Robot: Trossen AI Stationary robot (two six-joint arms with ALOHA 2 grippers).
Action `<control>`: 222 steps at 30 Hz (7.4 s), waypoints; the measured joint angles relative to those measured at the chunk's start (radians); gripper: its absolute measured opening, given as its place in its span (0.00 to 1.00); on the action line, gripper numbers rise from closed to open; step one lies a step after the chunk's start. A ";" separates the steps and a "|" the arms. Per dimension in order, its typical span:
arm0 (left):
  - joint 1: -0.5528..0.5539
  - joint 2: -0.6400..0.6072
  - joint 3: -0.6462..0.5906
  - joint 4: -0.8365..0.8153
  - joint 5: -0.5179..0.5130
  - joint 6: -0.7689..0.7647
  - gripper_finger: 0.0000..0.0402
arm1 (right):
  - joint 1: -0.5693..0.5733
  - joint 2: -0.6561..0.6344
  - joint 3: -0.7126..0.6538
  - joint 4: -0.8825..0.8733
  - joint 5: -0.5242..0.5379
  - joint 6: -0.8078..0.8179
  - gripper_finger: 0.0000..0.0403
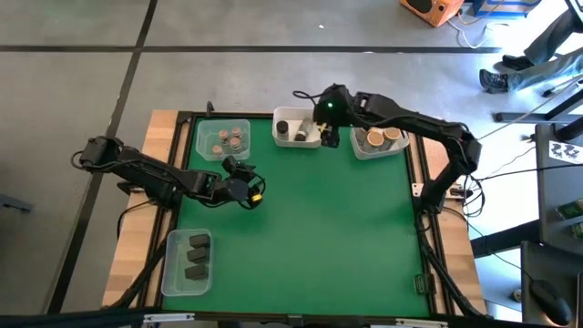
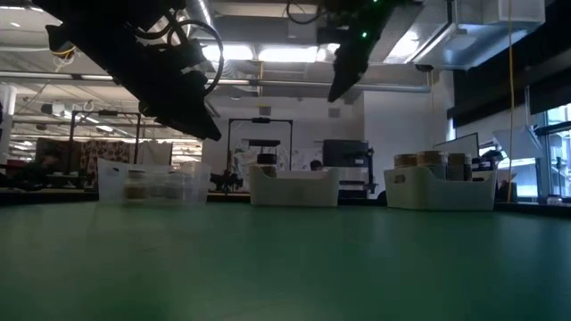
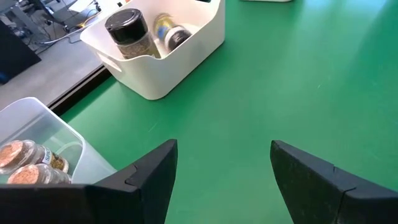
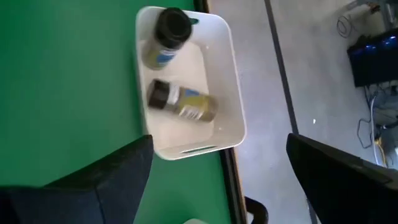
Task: Sort spices by type
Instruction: Put the black seasoning can into the bottom transparent bin
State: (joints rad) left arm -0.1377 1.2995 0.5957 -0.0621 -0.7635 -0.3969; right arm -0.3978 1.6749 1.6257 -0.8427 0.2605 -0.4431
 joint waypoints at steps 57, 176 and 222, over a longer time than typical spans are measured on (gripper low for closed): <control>-0.071 0.232 0.067 0.807 0.207 0.331 0.60 | 1.476 -0.217 -0.410 -0.325 -0.395 1.672 0.91; -0.221 0.231 0.066 0.305 0.206 0.029 0.60 | 0.679 0.069 -0.338 -0.092 -0.140 0.832 0.83; -0.107 0.365 0.129 0.841 0.203 0.123 0.70 | 1.217 -0.150 -0.888 0.068 0.247 1.437 0.85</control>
State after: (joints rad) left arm -0.2451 1.6642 0.7247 0.7793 -0.5608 -0.2736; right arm 0.8194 1.5249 0.7380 -0.7745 0.5072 0.9942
